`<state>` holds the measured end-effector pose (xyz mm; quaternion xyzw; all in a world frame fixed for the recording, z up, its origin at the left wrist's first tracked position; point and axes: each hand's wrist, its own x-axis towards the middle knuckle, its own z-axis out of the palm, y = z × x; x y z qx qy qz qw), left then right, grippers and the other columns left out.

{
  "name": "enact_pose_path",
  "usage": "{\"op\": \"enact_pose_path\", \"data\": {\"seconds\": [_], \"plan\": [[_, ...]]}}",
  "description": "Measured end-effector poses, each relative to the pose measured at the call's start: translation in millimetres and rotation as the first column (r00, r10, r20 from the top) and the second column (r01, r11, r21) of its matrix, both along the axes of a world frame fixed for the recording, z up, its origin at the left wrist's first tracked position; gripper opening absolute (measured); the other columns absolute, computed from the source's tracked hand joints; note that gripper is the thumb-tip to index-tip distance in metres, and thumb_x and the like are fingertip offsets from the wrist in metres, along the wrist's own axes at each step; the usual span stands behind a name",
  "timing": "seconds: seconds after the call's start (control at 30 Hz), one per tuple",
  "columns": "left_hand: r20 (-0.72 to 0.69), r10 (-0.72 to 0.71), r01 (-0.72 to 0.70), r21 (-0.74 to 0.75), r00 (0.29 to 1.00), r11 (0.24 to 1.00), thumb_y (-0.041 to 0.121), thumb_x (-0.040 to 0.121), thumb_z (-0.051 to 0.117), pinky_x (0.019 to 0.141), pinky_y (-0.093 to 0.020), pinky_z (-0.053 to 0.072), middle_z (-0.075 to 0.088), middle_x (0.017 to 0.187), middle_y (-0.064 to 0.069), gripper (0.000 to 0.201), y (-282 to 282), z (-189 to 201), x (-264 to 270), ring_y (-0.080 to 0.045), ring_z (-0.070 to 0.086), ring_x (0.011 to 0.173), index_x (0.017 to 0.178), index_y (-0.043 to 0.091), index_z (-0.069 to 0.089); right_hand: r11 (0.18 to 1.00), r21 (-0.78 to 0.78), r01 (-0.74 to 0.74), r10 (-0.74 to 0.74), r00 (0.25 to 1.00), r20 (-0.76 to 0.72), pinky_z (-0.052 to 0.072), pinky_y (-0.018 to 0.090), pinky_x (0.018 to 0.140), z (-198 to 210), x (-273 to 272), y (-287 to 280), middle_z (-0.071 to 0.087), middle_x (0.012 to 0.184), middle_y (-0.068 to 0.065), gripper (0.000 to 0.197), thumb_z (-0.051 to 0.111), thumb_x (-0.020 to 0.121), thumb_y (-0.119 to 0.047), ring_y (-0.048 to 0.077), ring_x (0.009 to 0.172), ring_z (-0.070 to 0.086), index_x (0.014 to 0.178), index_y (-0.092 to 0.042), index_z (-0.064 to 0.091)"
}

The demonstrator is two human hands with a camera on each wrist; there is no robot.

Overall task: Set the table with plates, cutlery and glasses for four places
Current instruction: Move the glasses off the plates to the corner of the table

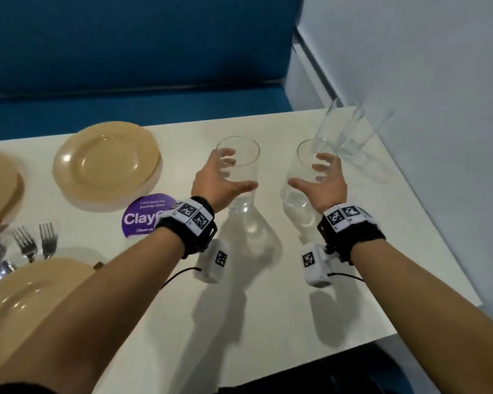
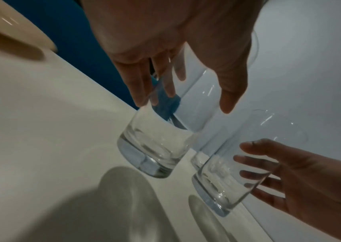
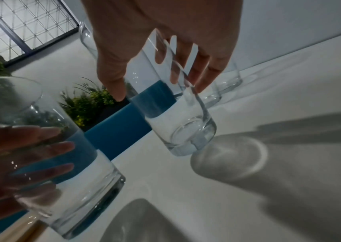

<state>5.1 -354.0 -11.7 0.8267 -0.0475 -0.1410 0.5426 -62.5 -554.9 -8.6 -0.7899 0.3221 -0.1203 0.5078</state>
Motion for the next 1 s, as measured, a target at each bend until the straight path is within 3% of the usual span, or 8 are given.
{"op": "enact_pose_path", "data": {"seconds": [0.2, 0.37, 0.47, 0.53, 0.67, 0.77, 0.83, 1.0], "plan": [[-0.007, -0.042, 0.042, -0.005, 0.999, 0.999, 0.031, 0.059, 0.087, 0.087, -0.026, 0.047, 0.056, 0.114, 0.013, 0.075, -101, -13, -7, -0.013, 0.056, 0.108, 0.122, 0.033, 0.047, 0.999, 0.010, 0.036, -0.036, 0.999, -0.004, 0.043, 0.023, 0.083, -14, -10, -94, 0.058, 0.116, -0.004, 0.070, 0.085, 0.061, -0.018, 0.015, 0.102, 0.057, 0.119, -0.027, 0.047], [-0.020, -0.055, 0.055, -0.007, 0.998, 0.998, 0.030, 0.057, 0.088, 0.096, -0.037, 0.048, 0.058, 0.122, 0.011, 0.075, -166, -24, -9, -0.015, 0.055, 0.113, 0.120, 0.035, 0.047, 0.996, 0.052, 0.071, -0.072, 0.997, 0.004, 0.041, 0.012, 0.073, -23, -12, -151, 0.058, 0.120, -0.004, 0.070, 0.085, 0.061, -0.017, 0.015, 0.105, 0.057, 0.118, -0.027, 0.047], [0.009, -0.068, 0.068, 0.015, 0.998, 0.998, 0.033, 0.056, 0.087, 0.095, -0.037, 0.048, 0.057, 0.123, 0.011, 0.076, -196, -29, -12, -0.013, 0.055, 0.112, 0.120, 0.037, 0.046, 0.995, 0.055, 0.086, -0.087, 0.996, 0.019, 0.045, 0.023, 0.083, -27, -11, -176, 0.057, 0.116, -0.006, 0.070, 0.085, 0.059, -0.019, 0.016, 0.107, 0.056, 0.117, -0.030, 0.047], [0.034, -0.079, 0.078, 0.025, 0.996, 0.997, 0.033, 0.056, 0.087, 0.094, -0.035, 0.048, 0.055, 0.123, 0.011, 0.077, -212, -31, -12, -0.013, 0.055, 0.111, 0.121, 0.037, 0.046, 0.996, 0.062, 0.063, -0.065, 0.998, 0.021, 0.046, 0.023, 0.086, -29, -10, -188, 0.056, 0.115, -0.007, 0.069, 0.085, 0.059, -0.018, 0.016, 0.108, 0.055, 0.114, -0.033, 0.046], [0.080, -0.098, 0.094, 0.056, 0.992, 0.994, 0.031, 0.056, 0.088, 0.091, -0.027, 0.048, 0.039, 0.116, 0.008, 0.080, -237, -31, -8, -0.013, 0.051, 0.107, 0.125, 0.031, 0.047, 0.999, 0.052, -0.012, 0.010, 0.999, 0.030, 0.043, 0.002, 0.075, -29, -1, -206, 0.054, 0.119, -0.004, 0.074, 0.086, 0.062, -0.017, 0.013, 0.107, 0.054, 0.122, -0.027, 0.043], [0.103, -0.063, 0.061, 0.022, 0.993, 0.998, 0.026, 0.055, 0.089, 0.093, -0.023, 0.044, 0.041, 0.116, 0.006, 0.085, -247, -33, -6, -0.012, 0.048, 0.105, 0.126, 0.020, 0.043, 1.000, 0.011, -0.016, 0.015, 0.999, 0.052, 0.046, 0.020, 0.086, -29, 5, -215, 0.053, 0.121, 0.000, 0.079, 0.087, 0.060, -0.018, 0.016, 0.109, 0.055, 0.125, -0.023, 0.042], [0.085, -0.026, 0.027, -0.002, 0.996, 1.000, 0.026, 0.053, 0.091, 0.091, -0.023, 0.045, 0.046, 0.116, 0.007, 0.086, -252, -32, -4, -0.012, 0.050, 0.104, 0.121, 0.019, 0.038, 1.000, -0.003, -0.017, 0.017, 0.998, 0.053, 0.046, 0.023, 0.088, -28, 9, -220, 0.052, 0.122, 0.001, 0.079, 0.087, 0.060, -0.017, 0.015, 0.108, 0.054, 0.125, -0.023, 0.043], [0.062, -0.025, 0.024, 0.009, 0.998, 1.000, 0.029, 0.054, 0.090, 0.092, -0.029, 0.047, 0.053, 0.119, 0.006, 0.086, -261, -26, 0, -0.013, 0.052, 0.104, 0.122, 0.021, 0.038, 0.998, -0.041, -0.045, 0.047, 0.998, 0.042, 0.042, 0.012, 0.077, -30, 13, -228, 0.051, 0.123, 0.002, 0.079, 0.087, 0.059, -0.020, 0.012, 0.102, 0.051, 0.126, -0.026, 0.046]]}}
